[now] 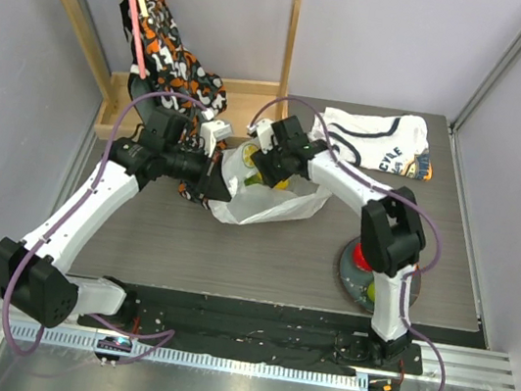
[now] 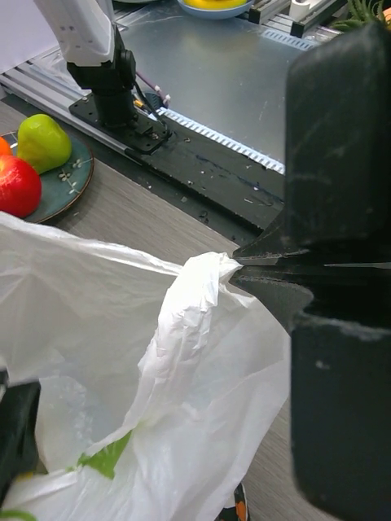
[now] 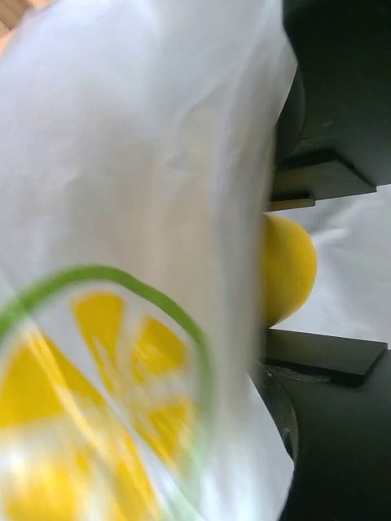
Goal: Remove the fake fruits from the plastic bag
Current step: Take out the fake fruit from the plastic bag, then place the fake fruit on the plate.
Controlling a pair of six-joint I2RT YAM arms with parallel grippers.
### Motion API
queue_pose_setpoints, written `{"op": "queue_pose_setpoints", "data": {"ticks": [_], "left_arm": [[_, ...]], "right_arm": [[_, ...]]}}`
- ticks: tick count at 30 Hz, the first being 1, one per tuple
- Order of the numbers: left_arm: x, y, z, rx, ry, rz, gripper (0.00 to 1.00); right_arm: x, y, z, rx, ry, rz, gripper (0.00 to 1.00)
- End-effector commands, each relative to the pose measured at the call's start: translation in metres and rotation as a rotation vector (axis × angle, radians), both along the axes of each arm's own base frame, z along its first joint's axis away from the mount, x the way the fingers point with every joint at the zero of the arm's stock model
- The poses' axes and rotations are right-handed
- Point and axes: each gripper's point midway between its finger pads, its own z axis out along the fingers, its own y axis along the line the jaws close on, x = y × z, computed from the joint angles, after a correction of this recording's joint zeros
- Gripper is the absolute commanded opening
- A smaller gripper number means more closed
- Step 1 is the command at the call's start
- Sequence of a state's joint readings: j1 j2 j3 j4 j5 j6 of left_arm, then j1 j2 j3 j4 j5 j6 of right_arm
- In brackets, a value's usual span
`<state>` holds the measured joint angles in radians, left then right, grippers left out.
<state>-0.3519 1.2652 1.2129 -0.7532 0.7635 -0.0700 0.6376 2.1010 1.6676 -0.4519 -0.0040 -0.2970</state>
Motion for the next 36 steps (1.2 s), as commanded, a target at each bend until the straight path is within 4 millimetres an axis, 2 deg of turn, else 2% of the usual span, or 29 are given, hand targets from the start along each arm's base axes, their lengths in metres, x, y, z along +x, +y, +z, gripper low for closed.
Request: {"op": "queue_pose_setpoints", "data": {"ticks": [1,3,4,7,8,9,11,12,13,14,15,16,17,19,20,21,22,23,25,29,32,36], "left_arm": [[0.012,-0.005,0.012,-0.031,-0.053,-0.004,0.00],[0.017,-0.006,0.013,-0.035,-0.049,0.005,0.00],[0.020,-0.007,0.014,-0.036,-0.052,0.010,0.00],[0.031,-0.008,0.016,-0.028,-0.056,0.039,0.00],[0.035,-0.008,0.015,-0.022,-0.056,0.050,0.00],[0.039,-0.008,0.015,-0.017,-0.052,0.066,0.00],[0.046,-0.007,0.013,-0.002,-0.052,0.093,0.00],[0.049,-0.008,0.013,-0.002,-0.051,0.096,0.00],[0.050,-0.009,0.015,-0.008,-0.047,0.098,0.00],[0.052,-0.010,0.016,-0.012,-0.046,0.097,0.00],[0.054,-0.011,0.019,-0.019,-0.051,0.099,0.00],[0.055,-0.012,0.019,-0.022,-0.046,0.101,0.00],[0.056,-0.012,0.020,-0.025,-0.050,0.104,0.00],[0.058,-0.014,0.021,-0.028,-0.049,0.103,0.00],[0.059,-0.014,0.022,-0.030,-0.048,0.103,0.00],[0.060,-0.015,0.023,-0.033,-0.048,0.103,0.00],[0.061,-0.016,0.024,-0.036,-0.044,0.103,0.00],[0.062,-0.017,0.025,-0.042,-0.038,0.100,0.00],[0.064,-0.020,0.026,-0.051,-0.032,0.096,0.00],[0.065,-0.022,0.025,-0.060,-0.026,0.090,0.00],[0.063,-0.022,0.025,-0.064,-0.028,0.088,0.00],[0.057,-0.021,0.024,-0.073,-0.015,0.087,0.00]], "right_arm": [[-0.051,0.005,0.112,0.189,-0.013,0.142,0.24],[-0.077,-0.004,0.111,0.178,0.053,0.190,0.24],[-0.093,-0.005,0.129,0.211,0.047,0.236,0.23],[-0.126,-0.019,0.140,0.214,0.075,0.322,0.23],[-0.143,-0.021,0.161,0.254,0.052,0.369,0.23],[-0.158,-0.029,0.157,0.236,0.086,0.409,0.24],[-0.187,-0.043,0.165,0.216,0.126,0.471,0.23],[-0.203,-0.061,0.158,0.161,0.193,0.445,0.22],[-0.203,-0.075,0.160,0.142,0.184,0.400,0.20],[-0.195,-0.095,0.162,0.117,0.156,0.323,0.18],[-0.193,-0.113,0.176,0.141,0.102,0.266,0.18],[-0.172,-0.148,0.182,0.164,0.082,0.096,0.17],[-0.164,-0.168,0.186,0.172,0.065,0.006,0.17],[-0.150,-0.214,0.191,0.173,0.046,-0.183,0.17],[-0.143,-0.254,0.191,0.173,0.043,-0.326,0.17],[-0.144,-0.276,0.191,0.177,0.048,-0.403,0.16],[-0.146,-0.295,0.188,0.163,0.057,-0.453,0.16],[-0.157,-0.323,0.181,0.148,0.099,-0.554,0.15],[-0.178,-0.346,0.163,0.106,0.178,-0.615,0.15],[-0.240,-0.386,0.112,-0.017,0.386,-0.693,0.14],[-0.256,-0.399,0.091,-0.079,0.430,-0.722,0.13],[-0.254,-0.417,0.066,-0.118,0.470,-0.792,0.13]]}}
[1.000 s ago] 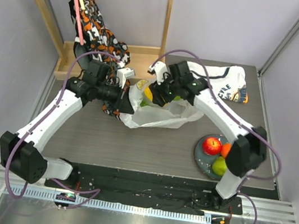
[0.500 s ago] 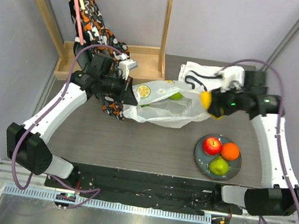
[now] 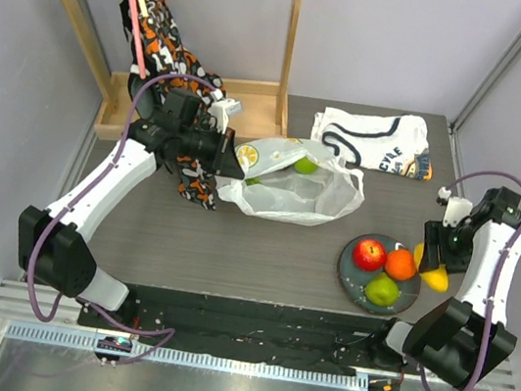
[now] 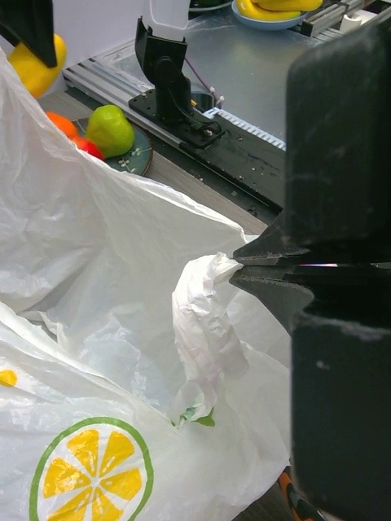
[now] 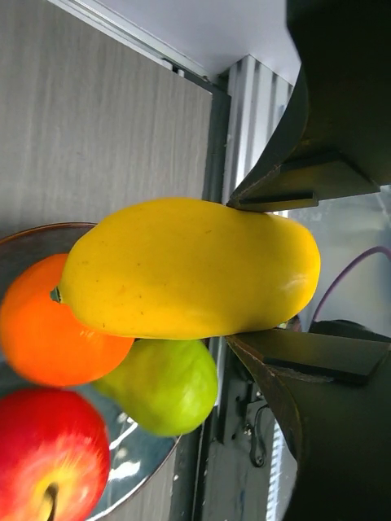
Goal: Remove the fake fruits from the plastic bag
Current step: Place the fake fruit on the plate.
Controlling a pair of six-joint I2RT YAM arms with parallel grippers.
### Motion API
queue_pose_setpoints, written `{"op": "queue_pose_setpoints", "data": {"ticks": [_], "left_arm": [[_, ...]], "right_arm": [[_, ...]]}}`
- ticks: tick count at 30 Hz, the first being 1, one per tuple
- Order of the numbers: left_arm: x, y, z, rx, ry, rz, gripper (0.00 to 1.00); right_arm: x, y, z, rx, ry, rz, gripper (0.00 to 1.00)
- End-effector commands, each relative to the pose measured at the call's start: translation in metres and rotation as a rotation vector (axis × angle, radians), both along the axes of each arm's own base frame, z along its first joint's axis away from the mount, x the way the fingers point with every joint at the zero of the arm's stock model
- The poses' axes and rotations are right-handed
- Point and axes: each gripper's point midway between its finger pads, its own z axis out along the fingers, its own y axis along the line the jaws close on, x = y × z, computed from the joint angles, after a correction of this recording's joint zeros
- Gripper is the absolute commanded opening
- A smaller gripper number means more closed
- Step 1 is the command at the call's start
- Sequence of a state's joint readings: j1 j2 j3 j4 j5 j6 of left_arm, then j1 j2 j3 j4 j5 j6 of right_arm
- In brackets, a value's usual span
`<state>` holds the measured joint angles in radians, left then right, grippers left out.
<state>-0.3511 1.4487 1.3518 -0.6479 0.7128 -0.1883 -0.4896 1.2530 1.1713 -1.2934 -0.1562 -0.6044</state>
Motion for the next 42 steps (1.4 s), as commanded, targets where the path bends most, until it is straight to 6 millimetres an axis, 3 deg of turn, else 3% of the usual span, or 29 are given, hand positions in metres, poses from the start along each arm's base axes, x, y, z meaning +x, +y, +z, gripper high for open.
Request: {"op": "queue_pose_setpoints", "data": {"ticks": [1,5,9,14,24,27,30,33,35,36,38,39,40,42], "left_arm": [[-0.004,-0.003,0.021,-0.057,-0.044,-0.012,0.00],[-0.009,-0.001,0.019,-0.060,-0.044,-0.014,0.00],[-0.016,0.004,0.009,-0.035,-0.043,-0.013,0.00],[-0.023,0.006,0.000,-0.028,-0.019,-0.014,0.00],[-0.017,0.003,0.003,-0.032,-0.025,-0.018,0.00],[-0.016,0.003,0.002,-0.036,-0.024,-0.019,0.00],[-0.017,0.003,0.002,-0.035,-0.022,-0.019,0.00],[-0.018,0.004,0.002,-0.032,-0.027,-0.019,0.00],[-0.020,0.005,0.002,-0.030,-0.030,-0.022,0.00],[-0.023,0.006,0.002,-0.028,-0.026,-0.024,0.00],[-0.025,0.007,0.002,-0.027,-0.032,-0.027,0.00],[-0.027,0.007,0.002,-0.027,-0.033,-0.027,0.00],[-0.028,0.008,0.003,-0.029,-0.036,-0.028,0.00],[-0.029,0.007,0.005,-0.037,-0.038,-0.035,0.00]], "right_arm": [[-0.001,-0.025,-0.017,-0.088,0.047,-0.027,0.13],[0.000,-0.026,-0.054,-0.035,0.139,-0.060,0.13],[0.012,-0.023,-0.069,0.018,0.130,-0.049,0.13],[0.012,-0.009,-0.076,0.083,0.140,-0.050,0.14],[-0.004,0.011,-0.088,0.143,0.190,0.002,0.29],[-0.007,0.015,-0.085,0.160,0.198,0.016,0.41],[-0.006,0.005,-0.080,0.111,0.196,0.004,0.67],[0.002,-0.004,-0.061,0.063,0.160,0.004,0.79],[0.021,-0.007,-0.033,0.057,0.081,0.033,0.85],[0.020,-0.003,-0.021,0.077,0.071,0.052,0.86],[0.050,-0.006,0.026,0.064,-0.078,0.152,0.89],[0.057,0.011,0.044,0.146,-0.134,0.199,0.99],[0.077,0.016,0.080,0.136,-0.263,0.286,1.00],[0.090,0.070,0.117,0.249,-0.375,0.473,1.00]]}}
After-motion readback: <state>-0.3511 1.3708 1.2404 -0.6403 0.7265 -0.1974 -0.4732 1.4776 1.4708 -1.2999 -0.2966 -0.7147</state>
